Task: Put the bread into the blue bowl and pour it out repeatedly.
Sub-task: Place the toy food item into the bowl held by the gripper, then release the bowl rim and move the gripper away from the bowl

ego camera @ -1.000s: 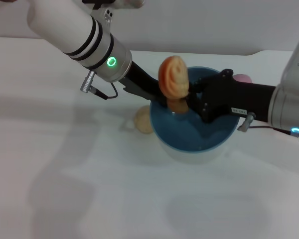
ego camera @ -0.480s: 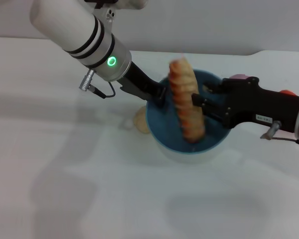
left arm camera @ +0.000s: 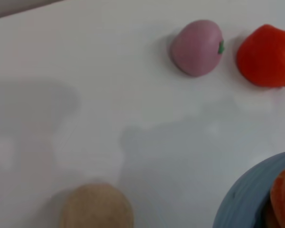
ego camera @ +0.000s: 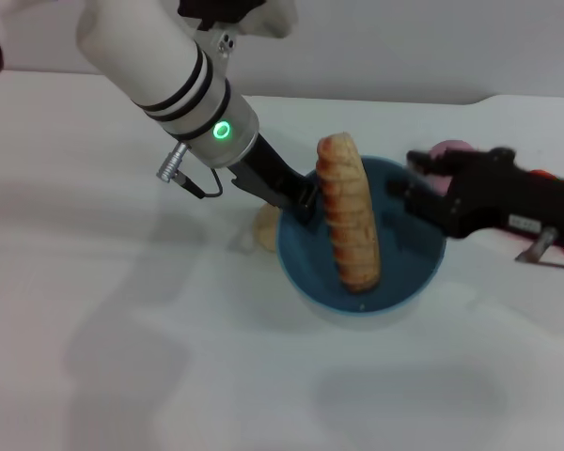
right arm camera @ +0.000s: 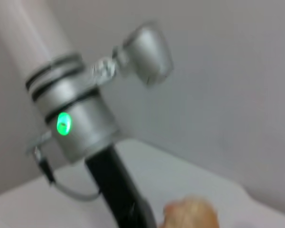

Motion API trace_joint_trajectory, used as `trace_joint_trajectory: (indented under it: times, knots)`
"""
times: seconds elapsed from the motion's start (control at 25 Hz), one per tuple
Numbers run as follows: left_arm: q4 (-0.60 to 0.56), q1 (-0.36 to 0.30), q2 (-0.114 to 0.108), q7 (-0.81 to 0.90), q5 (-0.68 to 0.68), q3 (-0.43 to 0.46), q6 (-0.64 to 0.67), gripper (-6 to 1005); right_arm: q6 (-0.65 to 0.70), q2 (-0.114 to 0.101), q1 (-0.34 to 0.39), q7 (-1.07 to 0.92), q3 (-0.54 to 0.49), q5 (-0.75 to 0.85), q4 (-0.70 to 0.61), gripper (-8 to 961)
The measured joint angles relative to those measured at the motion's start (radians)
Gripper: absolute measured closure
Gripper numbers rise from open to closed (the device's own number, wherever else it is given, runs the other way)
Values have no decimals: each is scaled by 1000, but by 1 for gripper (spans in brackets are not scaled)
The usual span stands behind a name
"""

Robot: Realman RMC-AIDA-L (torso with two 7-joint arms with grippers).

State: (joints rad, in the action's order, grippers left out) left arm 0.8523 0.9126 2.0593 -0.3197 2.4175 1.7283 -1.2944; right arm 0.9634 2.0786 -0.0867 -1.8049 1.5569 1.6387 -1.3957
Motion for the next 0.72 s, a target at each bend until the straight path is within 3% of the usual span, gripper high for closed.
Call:
trace_joint_trajectory:
  times: [0.28,0.4,0.6,0.72]
  knots:
    - [2,14,4,1,-7,-52,4,978,206,-4,21,181,-111,-302,-15,569]
    - [-2,20,9,1,-12,-73,13,976,237,-2,34,209,-162,-344,3,569]
    - [-8,13,12,1,-96,-163,96,972,283,-5,61,365,-226,-605,148,569]
    - [-18,9,11,1,-138,-223,144,969,413,-4,61,447,-279,-743,282,569]
